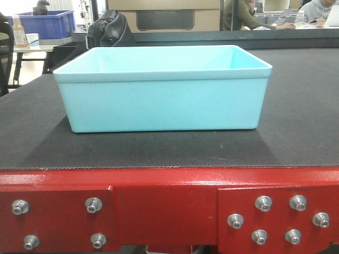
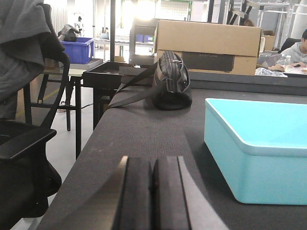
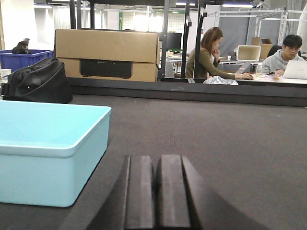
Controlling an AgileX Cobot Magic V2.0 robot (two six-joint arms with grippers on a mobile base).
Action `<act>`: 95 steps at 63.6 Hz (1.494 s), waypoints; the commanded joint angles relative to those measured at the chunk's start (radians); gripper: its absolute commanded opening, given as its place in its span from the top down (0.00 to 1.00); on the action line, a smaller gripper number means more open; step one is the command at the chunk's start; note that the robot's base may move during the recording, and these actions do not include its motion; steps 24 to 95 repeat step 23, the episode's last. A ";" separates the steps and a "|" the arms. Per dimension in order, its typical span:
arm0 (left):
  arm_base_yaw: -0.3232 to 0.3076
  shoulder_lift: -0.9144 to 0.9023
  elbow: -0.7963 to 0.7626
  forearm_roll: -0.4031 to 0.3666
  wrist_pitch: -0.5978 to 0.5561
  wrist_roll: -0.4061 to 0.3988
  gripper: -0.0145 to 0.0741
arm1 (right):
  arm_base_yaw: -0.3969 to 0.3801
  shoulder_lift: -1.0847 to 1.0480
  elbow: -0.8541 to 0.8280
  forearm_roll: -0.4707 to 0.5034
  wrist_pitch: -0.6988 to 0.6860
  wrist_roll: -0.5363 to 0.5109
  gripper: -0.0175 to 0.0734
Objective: Fetch blue bin and place on conveyor start
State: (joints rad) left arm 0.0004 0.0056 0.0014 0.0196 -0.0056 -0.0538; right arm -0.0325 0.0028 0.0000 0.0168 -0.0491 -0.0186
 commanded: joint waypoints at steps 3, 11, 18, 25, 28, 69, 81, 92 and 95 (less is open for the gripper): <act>0.005 -0.006 -0.001 -0.007 -0.021 0.002 0.96 | -0.005 -0.003 0.000 0.000 -0.026 -0.010 0.99; 0.005 -0.006 -0.001 -0.007 -0.021 0.002 0.96 | -0.005 -0.003 0.000 0.000 -0.026 -0.010 0.99; 0.005 -0.006 -0.001 -0.007 -0.021 0.002 0.96 | -0.005 -0.003 0.000 0.000 -0.026 -0.010 0.99; 0.005 -0.006 -0.001 -0.007 -0.021 0.002 0.96 | -0.005 -0.003 0.000 0.000 -0.026 -0.010 0.99; 0.005 -0.006 -0.001 -0.007 -0.021 0.002 0.96 | -0.005 -0.003 0.000 0.000 -0.026 -0.010 0.99; 0.005 -0.006 -0.001 -0.007 -0.021 0.002 0.96 | -0.005 -0.003 0.000 0.000 -0.026 -0.010 0.99; 0.005 -0.006 -0.001 -0.007 -0.021 0.002 0.96 | -0.005 -0.003 0.000 0.000 -0.026 -0.010 0.99; 0.005 -0.006 -0.001 -0.007 -0.021 0.002 0.96 | -0.005 -0.003 0.000 0.000 -0.026 -0.010 0.99; 0.005 -0.006 -0.001 -0.007 -0.021 0.002 0.96 | -0.005 -0.003 0.000 0.000 -0.026 -0.010 0.99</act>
